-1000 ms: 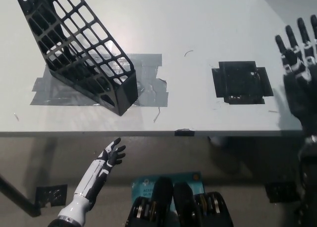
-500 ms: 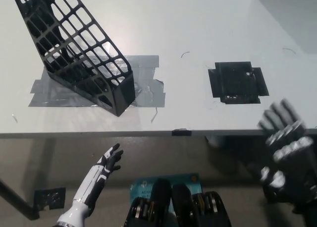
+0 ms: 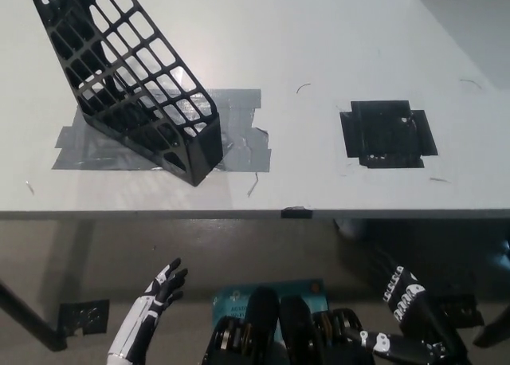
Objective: A shelf with a book inside it is placed on the center of the desk infront of the robot. The robot uses its right hand to grab the book, take it out and hand it to a person.
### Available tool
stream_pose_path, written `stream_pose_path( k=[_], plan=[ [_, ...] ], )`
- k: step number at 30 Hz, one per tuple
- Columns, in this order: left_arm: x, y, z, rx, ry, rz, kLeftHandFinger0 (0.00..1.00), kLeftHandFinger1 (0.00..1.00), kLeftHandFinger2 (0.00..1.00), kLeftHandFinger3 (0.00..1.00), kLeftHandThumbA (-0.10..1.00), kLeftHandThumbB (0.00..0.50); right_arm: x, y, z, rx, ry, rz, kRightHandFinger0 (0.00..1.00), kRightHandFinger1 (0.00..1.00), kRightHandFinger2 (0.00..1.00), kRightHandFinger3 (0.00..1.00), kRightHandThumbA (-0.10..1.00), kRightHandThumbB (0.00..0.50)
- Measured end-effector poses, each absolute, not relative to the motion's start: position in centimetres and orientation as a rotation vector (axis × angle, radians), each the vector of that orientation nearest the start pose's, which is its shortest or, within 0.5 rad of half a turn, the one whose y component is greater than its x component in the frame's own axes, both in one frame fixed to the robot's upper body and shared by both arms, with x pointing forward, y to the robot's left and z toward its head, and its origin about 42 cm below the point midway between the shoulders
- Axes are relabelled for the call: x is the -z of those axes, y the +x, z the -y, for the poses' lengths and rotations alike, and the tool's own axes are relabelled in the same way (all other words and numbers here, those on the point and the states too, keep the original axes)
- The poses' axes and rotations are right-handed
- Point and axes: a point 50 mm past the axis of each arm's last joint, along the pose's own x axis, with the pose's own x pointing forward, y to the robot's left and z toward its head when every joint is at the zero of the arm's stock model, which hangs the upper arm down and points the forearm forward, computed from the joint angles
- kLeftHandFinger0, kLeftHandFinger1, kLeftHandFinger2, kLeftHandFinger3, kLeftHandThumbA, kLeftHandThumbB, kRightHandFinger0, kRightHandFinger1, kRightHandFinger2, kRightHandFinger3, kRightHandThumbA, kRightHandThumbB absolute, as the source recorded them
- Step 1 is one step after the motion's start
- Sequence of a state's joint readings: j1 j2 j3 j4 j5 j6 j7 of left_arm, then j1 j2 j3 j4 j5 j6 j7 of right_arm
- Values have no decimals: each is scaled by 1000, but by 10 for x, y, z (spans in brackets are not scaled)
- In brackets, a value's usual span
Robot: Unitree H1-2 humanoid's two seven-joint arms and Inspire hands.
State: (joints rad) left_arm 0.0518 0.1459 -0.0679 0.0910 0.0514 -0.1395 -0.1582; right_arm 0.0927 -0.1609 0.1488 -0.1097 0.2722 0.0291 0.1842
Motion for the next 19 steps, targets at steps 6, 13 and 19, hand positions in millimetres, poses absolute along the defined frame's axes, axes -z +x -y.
stream_pose_path(
  k=[6, 13, 19],
  plan=[
    [-65, 259, -239, 215, 182, -14, 1000, 1000, 1000, 1000, 1000, 242, -97, 250, 214, -337, 103, -19, 1000, 1000, 1000, 1000, 1000, 390],
    [-65, 255, -240, 205, 178, -9, 1000, 1000, 1000, 1000, 1000, 253, -97, 251, 213, -349, 77, -18, 1000, 1000, 1000, 1000, 1000, 372],
    [-64, 254, -240, 203, 174, -9, 1000, 1000, 1000, 1000, 1000, 259, -96, 251, 212, -350, 65, -20, 1000, 1000, 1000, 1000, 1000, 368]
  ],
)
